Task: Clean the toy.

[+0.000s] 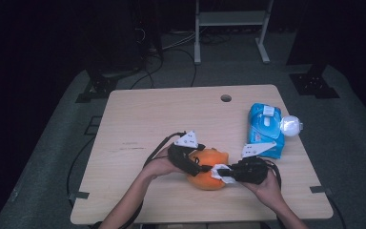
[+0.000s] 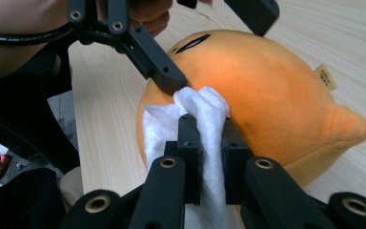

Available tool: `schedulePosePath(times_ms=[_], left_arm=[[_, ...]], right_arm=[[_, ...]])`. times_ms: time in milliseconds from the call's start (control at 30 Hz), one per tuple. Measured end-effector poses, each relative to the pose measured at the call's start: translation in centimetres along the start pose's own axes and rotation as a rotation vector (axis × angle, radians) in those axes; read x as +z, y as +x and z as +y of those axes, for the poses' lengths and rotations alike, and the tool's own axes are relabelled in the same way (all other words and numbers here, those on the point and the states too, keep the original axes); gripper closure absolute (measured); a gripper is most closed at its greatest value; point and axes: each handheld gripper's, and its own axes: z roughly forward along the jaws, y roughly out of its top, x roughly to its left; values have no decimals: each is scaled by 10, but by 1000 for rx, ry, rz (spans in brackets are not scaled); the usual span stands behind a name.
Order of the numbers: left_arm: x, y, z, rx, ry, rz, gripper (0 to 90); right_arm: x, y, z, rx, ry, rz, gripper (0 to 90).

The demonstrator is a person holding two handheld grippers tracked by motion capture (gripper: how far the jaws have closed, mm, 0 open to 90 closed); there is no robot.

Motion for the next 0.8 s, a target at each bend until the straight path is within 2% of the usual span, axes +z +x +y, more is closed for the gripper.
schedulePosePath(times_ms=[67, 100, 133, 233, 333, 433, 567, 667, 733, 800], left_arm=[[3, -1, -2, -7, 4, -13, 188], [4, -2, -4, -7, 3, -21, 189], [4, -3, -6, -6, 3, -22, 189], [4, -5, -10, -14, 8, -15, 249], [5, -7, -11, -7, 10, 4, 391], [8, -11, -9, 8, 2, 41, 487], [2, -11, -4, -8, -25, 42, 553], [-2, -10, -1, -11, -42, 47, 563], [-5, -9, 2, 3, -50, 71, 563], [-15, 0, 5, -3, -61, 122, 561]], right_arm=[[-2, -1, -1, 6, -8, 5, 817], [-8, -3, -5, 35, -34, 44, 819], [-8, -3, -5, 35, -34, 44, 819], [-23, -8, -12, 100, -94, 87, 819], [-31, -10, -14, 115, -117, 80, 819], [-44, -17, -18, 147, -157, 71, 817], [-53, -22, -21, 168, -185, 62, 817], [-56, -24, -22, 175, -200, 60, 817], [-58, -25, -22, 182, -209, 55, 817], [-62, -27, -22, 180, -215, 39, 816]])
